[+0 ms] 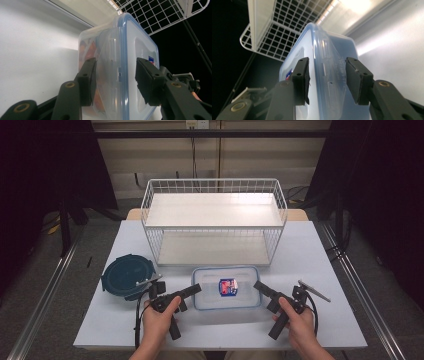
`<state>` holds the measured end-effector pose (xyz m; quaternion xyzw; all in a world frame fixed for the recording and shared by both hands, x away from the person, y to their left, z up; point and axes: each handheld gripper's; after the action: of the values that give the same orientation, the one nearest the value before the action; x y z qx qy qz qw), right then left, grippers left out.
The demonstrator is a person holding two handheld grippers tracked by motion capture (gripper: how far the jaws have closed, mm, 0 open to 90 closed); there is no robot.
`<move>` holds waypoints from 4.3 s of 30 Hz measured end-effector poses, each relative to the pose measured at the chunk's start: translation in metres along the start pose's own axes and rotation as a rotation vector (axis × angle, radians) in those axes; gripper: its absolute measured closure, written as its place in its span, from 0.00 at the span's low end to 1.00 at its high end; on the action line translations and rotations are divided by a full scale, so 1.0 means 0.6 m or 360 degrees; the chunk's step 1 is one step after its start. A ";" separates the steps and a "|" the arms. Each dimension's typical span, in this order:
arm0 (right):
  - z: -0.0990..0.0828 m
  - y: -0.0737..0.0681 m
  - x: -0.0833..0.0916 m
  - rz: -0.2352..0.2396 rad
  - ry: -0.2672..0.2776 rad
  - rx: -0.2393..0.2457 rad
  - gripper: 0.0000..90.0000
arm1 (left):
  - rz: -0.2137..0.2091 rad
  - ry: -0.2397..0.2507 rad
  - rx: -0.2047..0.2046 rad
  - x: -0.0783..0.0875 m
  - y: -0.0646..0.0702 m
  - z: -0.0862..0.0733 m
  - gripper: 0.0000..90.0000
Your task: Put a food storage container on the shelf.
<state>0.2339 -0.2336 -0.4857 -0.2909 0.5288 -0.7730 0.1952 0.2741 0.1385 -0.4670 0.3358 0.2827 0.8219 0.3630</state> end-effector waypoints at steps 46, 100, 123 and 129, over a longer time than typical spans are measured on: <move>0.031 -0.124 0.002 0.0484 0.0283 0.0098 0.66 | -0.0145 0.0496 -0.0225 0.058 0.087 0.080 0.60; 0.089 -0.239 -0.046 0.0697 0.0483 0.0085 0.66 | -0.0265 0.0800 -0.0256 0.071 0.137 0.204 0.64; 0.114 -0.256 -0.079 0.0699 0.0523 0.0068 0.67 | -0.0278 0.0876 -0.0173 0.048 0.127 0.243 0.64; 0.120 -0.261 -0.085 0.0693 0.0532 0.0082 0.67 | -0.0283 0.0886 -0.0154 0.041 0.122 0.252 0.64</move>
<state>0.3207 -0.1961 -0.3329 -0.0338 0.5839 -0.7633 0.2742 0.3464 0.1492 -0.3135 0.0537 0.3601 0.8600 0.3576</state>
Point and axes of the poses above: each handheld gripper's, and its own axes: x roughly backward along the jaws, z roughly out of its top, y roughly to its right, and after that the axes turned 10 degrees about -x, right-handed
